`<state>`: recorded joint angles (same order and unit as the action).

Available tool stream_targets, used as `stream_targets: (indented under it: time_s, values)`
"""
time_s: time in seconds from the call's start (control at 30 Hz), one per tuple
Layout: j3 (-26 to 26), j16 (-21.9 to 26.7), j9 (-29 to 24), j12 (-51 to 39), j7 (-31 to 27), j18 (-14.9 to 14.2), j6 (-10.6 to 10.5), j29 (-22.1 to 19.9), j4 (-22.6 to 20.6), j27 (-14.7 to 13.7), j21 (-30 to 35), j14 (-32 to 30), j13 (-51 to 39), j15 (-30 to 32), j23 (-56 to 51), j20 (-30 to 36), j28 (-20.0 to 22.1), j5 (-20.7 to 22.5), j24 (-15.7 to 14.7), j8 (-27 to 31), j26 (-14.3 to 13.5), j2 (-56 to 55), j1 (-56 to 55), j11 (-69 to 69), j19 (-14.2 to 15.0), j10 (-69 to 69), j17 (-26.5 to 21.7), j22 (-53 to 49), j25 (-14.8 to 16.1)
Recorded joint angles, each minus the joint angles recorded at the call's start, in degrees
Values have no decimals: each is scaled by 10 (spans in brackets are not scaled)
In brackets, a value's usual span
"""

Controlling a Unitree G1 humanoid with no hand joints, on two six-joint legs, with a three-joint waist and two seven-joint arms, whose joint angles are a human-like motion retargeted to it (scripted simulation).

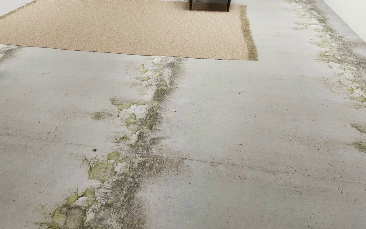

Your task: Head to the armchair

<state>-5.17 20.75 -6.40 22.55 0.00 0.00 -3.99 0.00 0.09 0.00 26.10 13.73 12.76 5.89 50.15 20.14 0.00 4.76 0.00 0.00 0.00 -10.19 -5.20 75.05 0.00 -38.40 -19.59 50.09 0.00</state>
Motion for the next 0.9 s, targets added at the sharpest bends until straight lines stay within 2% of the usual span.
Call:
stream_targets:
  time_s: [0.07, 0.1, 0.13, 0.17, 0.2, 0.23, 0.27, 0.3, 0.33, 0.37, 0.4, 0.43, 0.47, 0.5, 0.57, 0.63, 0.67, 0.7, 0.73, 0.77, 0.8, 0.83, 0.87, 0.9]
  values:
    - [70, 1, 2, -20, 0, 0, -18, 0, 19, 0, 38, 5, 50, 88, 38, -8, 0, 16, 0, 0, 0, -79, 106, -244, 0, 66, -3, -95, 0]
    - [95, 5, 6, -43, 0, 0, -15, 0, 23, 0, 44, 15, 69, 59, 55, -12, 0, 6, 0, 0, 0, -110, 139, -367, 0, 80, -4, -138, 0]
    - [116, 15, 9, -72, 0, 0, -10, 0, 24, 0, 112, 34, 75, -87, 75, -9, 0, -2, 0, 0, 0, -126, 170, -463, 0, 90, -14, -167, 0]
    - [139, 19, 12, -91, 0, 0, -7, 0, 31, 0, 132, 56, 94, -241, 81, -20, 0, -16, 0, 0, 0, -146, 200, -483, 0, 86, -19, -196, 0]
    - [163, 21, 11, -107, 0, 0, -4, 0, 36, 0, 148, 69, 110, -284, 86, -35, 0, -36, 0, 0, 0, -167, 225, -476, 0, 83, -24, -212, 0]
    - [177, 17, 4, -110, 0, 0, -10, 0, 49, 0, 162, 53, 121, -228, 101, -54, 0, -35, 0, 0, 0, -182, 261, -477, 0, 76, -25, -220, 0]
    - [189, 11, 9, -104, 0, 0, -18, 0, 66, 0, 163, 0, 130, -96, 107, -67, 0, -25, 0, 0, 0, -202, 269, -450, 0, 45, -26, -217, 0]
    - [184, 5, 28, -92, 0, 0, -31, 0, 83, 0, 152, -85, 139, 41, 123, -75, 0, -3, 0, 0, 0, -217, 253, -423, 0, -9, -20, -205, 0]
    - [164, -5, 31, -79, 0, 0, -52, 0, 106, 0, 159, -187, 141, 90, 131, -70, 0, 33, 0, 0, 0, -208, 231, -377, 0, -101, -18, -179, 0]
    - [138, -13, 20, -70, 0, 0, -64, 0, 110, 0, 165, -243, 133, 79, 129, -50, 0, 60, 0, 0, 0, -175, 199, -344, 0, -204, -22, -139, 0]
    - [119, -17, 8, -70, 0, 0, -66, 0, 110, 0, 183, -194, 110, 51, 120, -27, 0, 79, 0, 0, 0, -125, 138, -347, 0, -318, -25, -99, 0]
    - [95, -17, 1, -67, 0, 0, -62, 0, 106, 0, 174, -109, 84, 16, 99, 4, 0, 93, 0, 0, 0, -62, 78, -370, 0, -393, -25, -61, 0]
    - [64, -15, -1, -57, 0, 0, -49, 0, 94, 0, 160, -47, 59, -23, 73, 26, 0, 93, 0, 0, 0, 1, 15, -399, 0, -428, -23, -29, 0]
    - [24, -11, -1, -33, 0, 0, -32, 0, 78, 0, 126, -15, 42, -68, 28, 36, 0, 81, 0, 0, 0, 67, -27, -427, 0, -410, -24, -14, 0]
    - [-44, 0, 1, 7, 0, 0, -9, 0, 65, 0, 70, -9, 0, -147, -67, 53, 0, 51, 0, 0, 0, 171, -102, -479, 0, -259, -34, 11, 0]
    - [-92, 6, 12, 39, 0, 0, -2, 0, 76, 0, 11, -17, -49, -209, -135, 56, 0, 31, 0, 0, 0, 247, -133, -506, 0, -27, -37, 36, 0]
    - [-105, 6, 22, 49, 0, 0, -5, 0, 80, 0, -18, -55, -70, -230, -172, 57, 0, 28, 0, 0, 0, 267, -145, -508, 0, 76, -42, 46, 0]
    - [-115, 4, 35, 54, 0, 0, -4, 0, 85, 0, -45, -164, -87, -244, -200, 53, 0, 16, 0, 0, 0, 281, -166, -506, 0, 281, -47, 57, 0]
    - [-125, 3, 40, 60, 0, 0, -2, 0, 85, 0, -62, -173, -98, -240, -218, 51, 0, 2, 0, 0, 0, 298, -187, -494, 0, 306, -51, 68, 0]
    - [-134, 1, 36, 62, 0, 0, 1, 0, 76, 0, -76, -41, -95, -219, -233, 53, 0, -17, 0, 0, 0, 324, -204, -473, 0, 95, -54, 82, 0]
    - [-138, 0, 43, 60, 0, 0, 8, 0, 61, 0, -87, -8, -83, -171, -229, 54, 0, -33, 0, 0, 0, 328, -223, -431, 0, 38, -50, 96, 0]
    - [-135, 0, 60, 55, 0, 0, 17, 0, 52, 0, -91, -57, -66, -103, -212, 68, 0, -47, 0, 0, 0, 302, -248, -355, 0, -23, -40, 113, 0]
    - [-122, 0, 44, 49, 0, 0, 36, 0, 21, 0, -78, -52, -49, -23, -168, 78, 0, -78, 0, 0, 0, 296, -215, -262, 0, -80, -27, 130, 0]
    - [-103, -3, 37, 32, 0, 0, 32, 0, 7, 0, -49, -18, -43, 45, -125, 57, 0, -66, 0, 0, 0, 234, -194, -127, 0, -102, -27, 119, 0]
